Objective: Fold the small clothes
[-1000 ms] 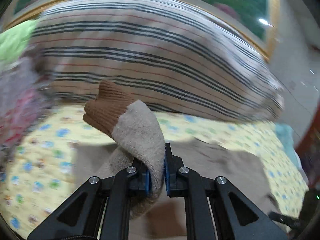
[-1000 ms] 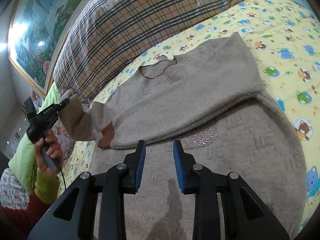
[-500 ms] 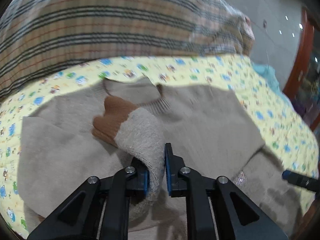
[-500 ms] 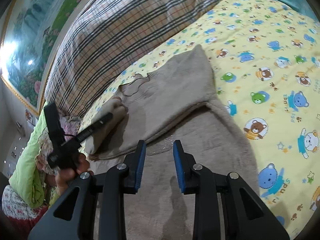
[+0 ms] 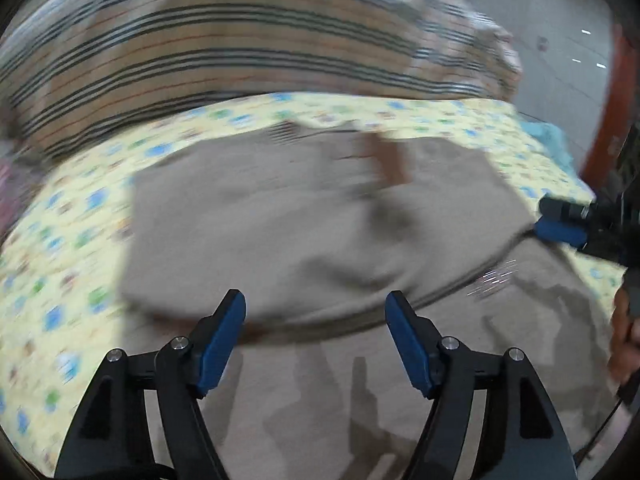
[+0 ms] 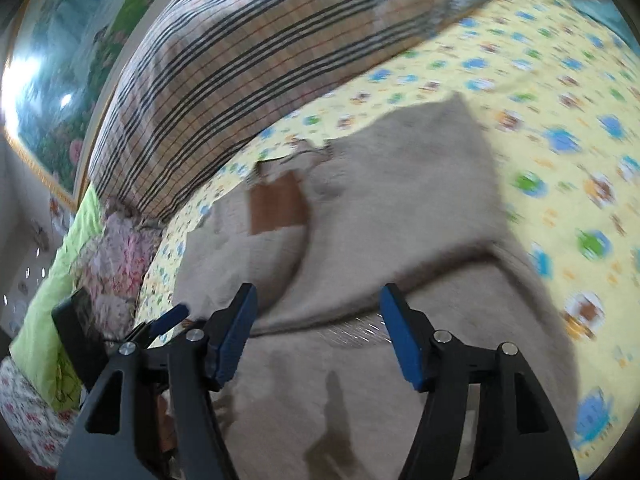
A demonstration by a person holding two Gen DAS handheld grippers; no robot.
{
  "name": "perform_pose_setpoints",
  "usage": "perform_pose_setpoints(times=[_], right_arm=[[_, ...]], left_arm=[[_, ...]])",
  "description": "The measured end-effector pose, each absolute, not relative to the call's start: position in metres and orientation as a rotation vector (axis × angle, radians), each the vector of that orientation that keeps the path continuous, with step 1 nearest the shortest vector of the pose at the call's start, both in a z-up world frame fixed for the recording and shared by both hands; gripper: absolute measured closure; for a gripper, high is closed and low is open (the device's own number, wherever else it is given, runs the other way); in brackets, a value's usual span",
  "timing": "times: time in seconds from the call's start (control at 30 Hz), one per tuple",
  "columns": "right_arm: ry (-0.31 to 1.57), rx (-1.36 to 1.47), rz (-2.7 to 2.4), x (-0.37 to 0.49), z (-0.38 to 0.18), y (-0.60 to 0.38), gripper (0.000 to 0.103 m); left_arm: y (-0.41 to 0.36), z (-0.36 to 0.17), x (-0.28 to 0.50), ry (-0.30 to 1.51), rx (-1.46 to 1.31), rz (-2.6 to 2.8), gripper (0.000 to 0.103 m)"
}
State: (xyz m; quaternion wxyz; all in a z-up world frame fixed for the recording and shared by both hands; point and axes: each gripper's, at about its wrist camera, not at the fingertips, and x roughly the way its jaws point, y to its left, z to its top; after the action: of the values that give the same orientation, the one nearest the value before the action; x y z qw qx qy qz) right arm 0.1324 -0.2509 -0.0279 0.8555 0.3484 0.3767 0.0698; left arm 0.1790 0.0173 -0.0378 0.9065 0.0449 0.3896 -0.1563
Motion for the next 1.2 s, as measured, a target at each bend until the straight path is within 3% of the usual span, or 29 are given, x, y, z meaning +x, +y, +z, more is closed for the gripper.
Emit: perform_pose_setpoints(times=[0.27, 0.5, 0.67, 0.73, 0.8, 0.87, 1.0, 1.2], right_arm=[[0.875, 0.516, 0.047, 0.207, -0.031, -0.208, 0.037], [0.854, 0.829, -0.005, 0.217, -0.072, -0.246, 0.037], [0.831, 0.954, 0.062, 0.236, -0.091, -0.244, 0.039], [0.827, 0.974, 0.123, 0.241, -0.09, -0.238, 0.076], [0.785, 0.953, 0.145, 0.236, -0.074, -0.235, 0.091], [0.672, 0.902, 0.157, 0.221, -0.046, -0.238, 0.097], [0.539, 0.859, 0.096, 0.183, -0.02, -0.268, 0.097], [0.809, 0.965, -0.035, 0.171, -0.086, -0.294, 0.093]], left_arm=[[0.111, -0.07, 0.222, 0.901, 0.041, -0.019, 0.03], [0.125, -0.079, 0.245, 0.889, -0.068, 0.049, 0.029], [0.122, -0.085, 0.251, 0.887, -0.067, 0.141, 0.018], [0.124, -0.085, 0.251, 0.882, -0.07, 0.142, 0.018], [0.128, -0.085, 0.249, 0.877, -0.091, 0.135, 0.018], [0.131, -0.083, 0.244, 0.863, -0.112, 0.13, 0.018], [0.134, -0.084, 0.243, 0.853, -0.128, 0.13, 0.017], [0.134, -0.085, 0.246, 0.861, -0.122, 0.129, 0.017]])
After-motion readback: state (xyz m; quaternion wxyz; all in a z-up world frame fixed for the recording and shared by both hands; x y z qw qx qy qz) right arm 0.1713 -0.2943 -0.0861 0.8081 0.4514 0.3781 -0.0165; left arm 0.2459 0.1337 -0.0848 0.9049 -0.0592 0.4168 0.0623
